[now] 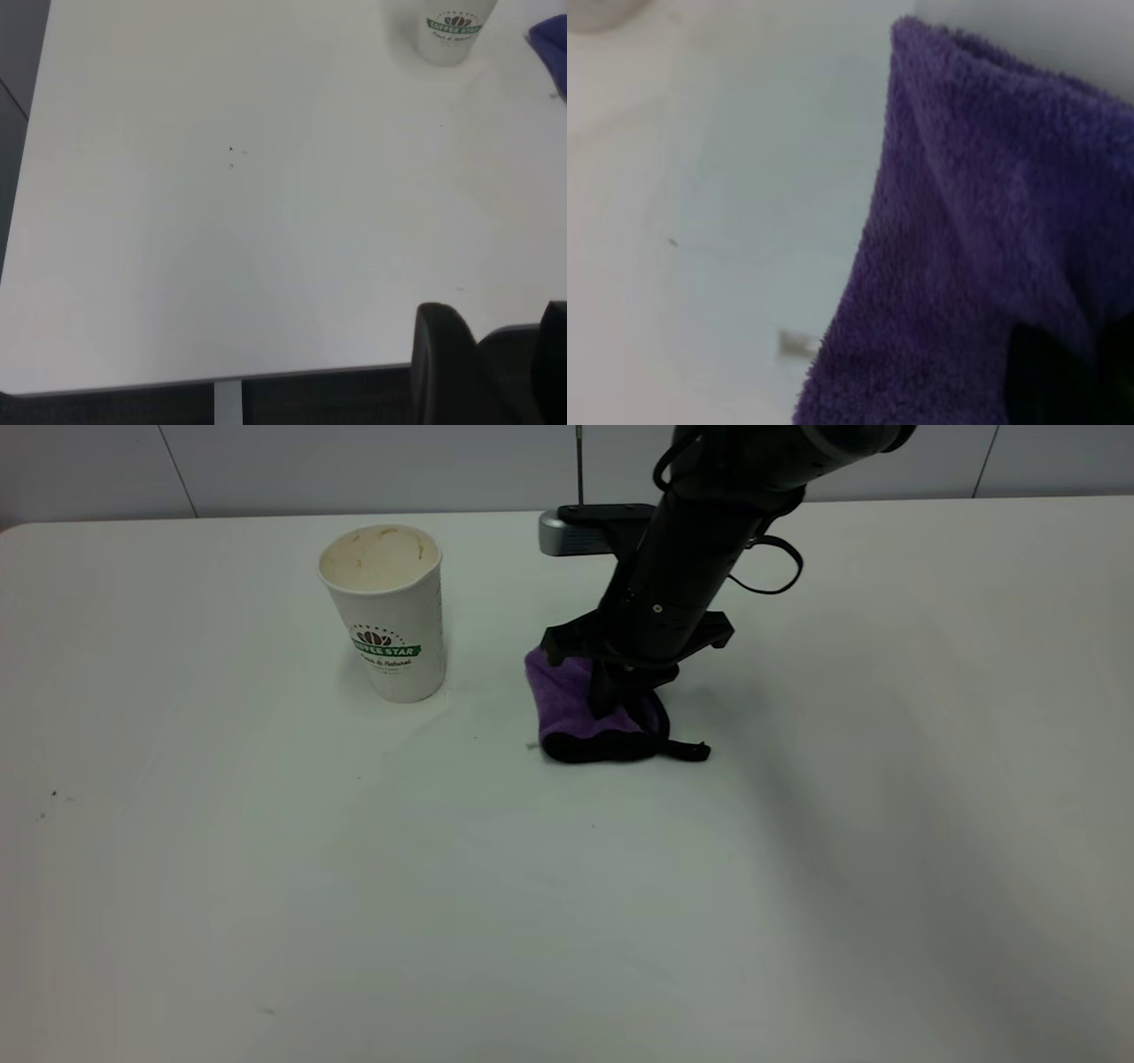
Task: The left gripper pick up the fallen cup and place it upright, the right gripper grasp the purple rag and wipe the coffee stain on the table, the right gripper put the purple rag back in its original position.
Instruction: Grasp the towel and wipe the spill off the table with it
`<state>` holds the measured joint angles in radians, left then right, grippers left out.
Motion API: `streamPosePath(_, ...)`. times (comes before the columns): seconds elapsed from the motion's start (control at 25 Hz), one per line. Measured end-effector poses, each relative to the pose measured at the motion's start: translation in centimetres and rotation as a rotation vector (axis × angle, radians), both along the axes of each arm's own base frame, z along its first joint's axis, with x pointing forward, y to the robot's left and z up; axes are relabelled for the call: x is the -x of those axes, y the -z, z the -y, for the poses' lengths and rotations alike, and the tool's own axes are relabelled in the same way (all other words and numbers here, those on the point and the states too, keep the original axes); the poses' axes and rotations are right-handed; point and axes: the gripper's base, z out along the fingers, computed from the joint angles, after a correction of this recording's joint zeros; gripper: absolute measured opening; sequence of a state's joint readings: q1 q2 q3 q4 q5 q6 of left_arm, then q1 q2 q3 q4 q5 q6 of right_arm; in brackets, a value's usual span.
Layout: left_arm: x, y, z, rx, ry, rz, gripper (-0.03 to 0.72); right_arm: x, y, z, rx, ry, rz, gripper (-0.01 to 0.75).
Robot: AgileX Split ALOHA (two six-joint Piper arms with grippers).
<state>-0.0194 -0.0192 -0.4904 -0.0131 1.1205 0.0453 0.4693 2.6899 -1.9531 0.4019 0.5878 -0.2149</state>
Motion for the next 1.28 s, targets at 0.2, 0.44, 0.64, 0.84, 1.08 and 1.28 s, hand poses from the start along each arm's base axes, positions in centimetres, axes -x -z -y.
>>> streamPosePath(0.2, 0.0, 0.0, 0.0, 0.0, 0.0, 0.0, 0.27, 0.6, -0.1, -0.4, 0.008, -0.028, -0.046, 0.052)
streamPosePath(0.44, 0.0, 0.0, 0.0, -0.001, -0.001, 0.0, 0.27, 3.3, -0.2, -5.4, 0.0, -0.127, -0.009, 0.053)
streamPosePath(0.64, 0.0, 0.0, 0.0, -0.002, -0.001, 0.0, 0.269, 4.4, -0.3, -7.3, -0.013, -0.158, 0.026, 0.053)
streamPosePath(0.84, 0.0, 0.0, 0.0, -0.002, -0.001, 0.0, 0.269, 2.3, -0.1, -3.8, 0.017, -0.076, -0.013, 0.054)
streamPosePath(1.08, 0.0, 0.0, 0.0, -0.002, -0.001, 0.0, 0.269, -1.3, 0.0, 4.4, 0.069, 0.077, -0.093, 0.055)
streamPosePath(1.28, 0.0, 0.0, 0.0, -0.002, -0.001, 0.0, 0.269, -3.3, 0.0, 11.7, 0.103, 0.201, -0.16, 0.059)
